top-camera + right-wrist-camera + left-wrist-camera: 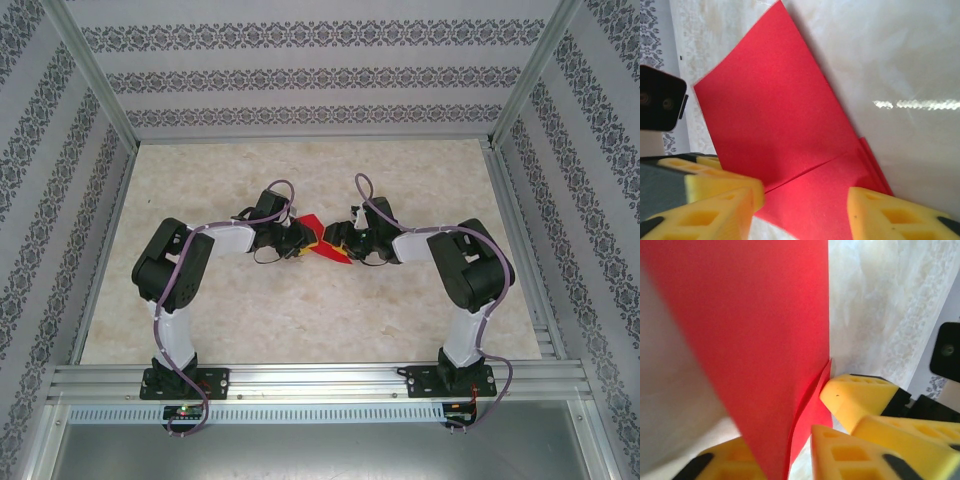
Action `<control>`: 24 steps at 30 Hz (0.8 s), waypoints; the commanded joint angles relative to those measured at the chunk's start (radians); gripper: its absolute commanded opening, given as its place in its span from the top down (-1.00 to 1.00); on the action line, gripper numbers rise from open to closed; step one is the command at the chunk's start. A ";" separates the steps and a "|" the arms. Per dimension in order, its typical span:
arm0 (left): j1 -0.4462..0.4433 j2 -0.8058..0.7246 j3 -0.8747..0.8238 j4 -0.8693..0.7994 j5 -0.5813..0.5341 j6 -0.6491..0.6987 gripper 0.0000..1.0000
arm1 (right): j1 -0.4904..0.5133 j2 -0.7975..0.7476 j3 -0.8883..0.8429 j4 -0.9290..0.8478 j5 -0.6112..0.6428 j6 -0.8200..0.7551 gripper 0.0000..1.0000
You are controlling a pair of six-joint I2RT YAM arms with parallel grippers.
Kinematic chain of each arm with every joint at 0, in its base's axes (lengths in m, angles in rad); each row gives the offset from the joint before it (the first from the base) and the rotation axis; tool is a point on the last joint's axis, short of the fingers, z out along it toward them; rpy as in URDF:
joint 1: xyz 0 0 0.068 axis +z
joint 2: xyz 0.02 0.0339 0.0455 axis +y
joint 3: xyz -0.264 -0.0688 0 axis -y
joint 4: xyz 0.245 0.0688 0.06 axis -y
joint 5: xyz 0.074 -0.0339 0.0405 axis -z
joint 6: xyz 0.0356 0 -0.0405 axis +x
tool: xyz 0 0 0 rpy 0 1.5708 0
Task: Fold a paper plane with a square sheet of paper (pick it up from the middle)
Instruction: Fold the wing for the fifth time at the center of the table.
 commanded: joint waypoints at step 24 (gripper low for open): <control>-0.010 -0.141 -0.014 -0.126 -0.014 0.003 0.92 | 0.189 -0.297 -0.184 -0.005 0.449 -0.904 -0.22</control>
